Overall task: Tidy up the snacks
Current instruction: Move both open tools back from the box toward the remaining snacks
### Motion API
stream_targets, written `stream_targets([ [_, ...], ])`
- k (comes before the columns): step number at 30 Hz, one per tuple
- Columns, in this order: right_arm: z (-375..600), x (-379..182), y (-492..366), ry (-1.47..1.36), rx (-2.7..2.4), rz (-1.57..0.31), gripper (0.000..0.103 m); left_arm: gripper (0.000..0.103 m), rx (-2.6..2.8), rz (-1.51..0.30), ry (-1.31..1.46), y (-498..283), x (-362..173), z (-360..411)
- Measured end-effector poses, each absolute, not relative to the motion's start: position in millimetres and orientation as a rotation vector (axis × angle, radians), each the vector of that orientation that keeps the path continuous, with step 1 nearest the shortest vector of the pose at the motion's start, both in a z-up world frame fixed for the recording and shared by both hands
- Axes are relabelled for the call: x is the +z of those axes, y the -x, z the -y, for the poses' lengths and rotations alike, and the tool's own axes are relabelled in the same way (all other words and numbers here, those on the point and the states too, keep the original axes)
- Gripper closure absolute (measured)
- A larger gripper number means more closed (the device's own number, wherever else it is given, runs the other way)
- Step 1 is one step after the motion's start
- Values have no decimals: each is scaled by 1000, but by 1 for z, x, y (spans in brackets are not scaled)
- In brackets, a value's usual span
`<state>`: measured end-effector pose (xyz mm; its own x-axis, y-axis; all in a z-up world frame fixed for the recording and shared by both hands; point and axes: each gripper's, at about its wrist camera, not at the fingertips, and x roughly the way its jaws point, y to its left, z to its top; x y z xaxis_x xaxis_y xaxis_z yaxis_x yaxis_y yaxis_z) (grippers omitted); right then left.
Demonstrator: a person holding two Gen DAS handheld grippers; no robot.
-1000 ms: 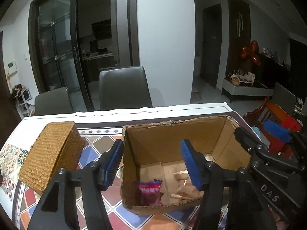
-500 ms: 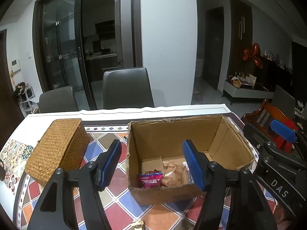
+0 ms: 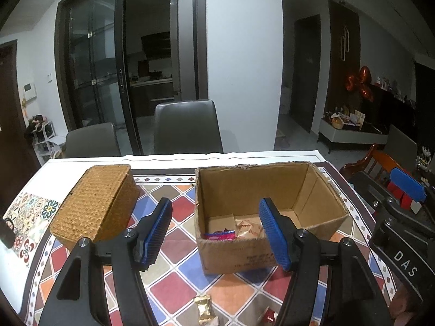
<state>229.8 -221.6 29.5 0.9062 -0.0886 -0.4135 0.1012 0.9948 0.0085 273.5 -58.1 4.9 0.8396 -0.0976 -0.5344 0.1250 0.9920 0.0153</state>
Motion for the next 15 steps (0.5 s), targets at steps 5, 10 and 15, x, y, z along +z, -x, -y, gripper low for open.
stream_targets([
  [5, 219, 29, -221, -32, -98, -425, 32, 37, -115, -562, -45, -258, 6, 53],
  [10, 214, 26, -203, -33, -99, -428, 32, 37, -113, -558, -45, -246, 6, 51],
  [15, 210, 22, -189, -28, -96, -433, 32, 37, -106, -556, -41, -231, 3, 48],
])
